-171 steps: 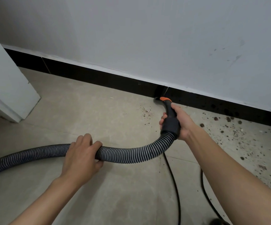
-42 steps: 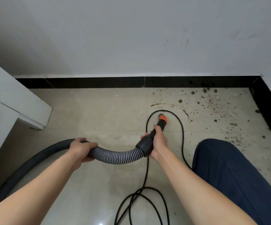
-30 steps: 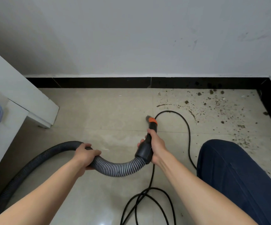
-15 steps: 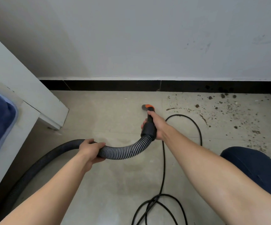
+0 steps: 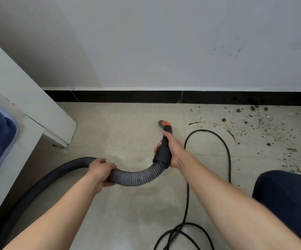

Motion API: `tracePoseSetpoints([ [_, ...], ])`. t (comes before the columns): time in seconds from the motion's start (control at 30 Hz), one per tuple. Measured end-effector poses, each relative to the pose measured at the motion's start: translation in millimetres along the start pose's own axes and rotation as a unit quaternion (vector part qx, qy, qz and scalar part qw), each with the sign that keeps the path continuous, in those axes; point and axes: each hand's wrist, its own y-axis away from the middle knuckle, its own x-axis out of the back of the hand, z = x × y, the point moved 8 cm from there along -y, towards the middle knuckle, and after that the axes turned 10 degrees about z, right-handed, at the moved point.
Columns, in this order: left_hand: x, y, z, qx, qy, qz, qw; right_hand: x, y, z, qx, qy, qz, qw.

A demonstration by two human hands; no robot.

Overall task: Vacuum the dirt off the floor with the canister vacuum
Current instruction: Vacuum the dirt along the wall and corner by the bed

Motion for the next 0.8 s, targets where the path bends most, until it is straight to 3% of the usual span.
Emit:
tracePoseSetpoints([
  [0.17, 40.5, -36.5, 13.5, -0.060, -0.082, 0.096, 0.990, -8.8, 46.1, 81.4, 0.011, -0.130, 0.103, 0.986],
  [0.37, 55.8, -62.6, 29.3, -0.098, -0.195, 0.104, 0.970, -27.1, 77.4, 165.4, -0.030, -0.204, 0.144, 0.968],
  [0.5, 36.1, -71.0, 40.4, -0.126, -0.230, 0.057, 0.963, -26.6, 52.4, 129.8, 0.008, -0.225, 0.126, 0.966],
  [0.63, 26.3, -70.1, 52.7, -0.138, -0.264, 0.021, 0.954, -32.6, 26.5, 73.4, 0.045, -0.148, 0.062, 0.986],
  [0.8, -19.9, -39.2, 53.6, -0.130, -0.184, -0.078, 0.971, 32.4, 22.1, -2.3, 0.110, -0.145, 0.128, 0.975],
])
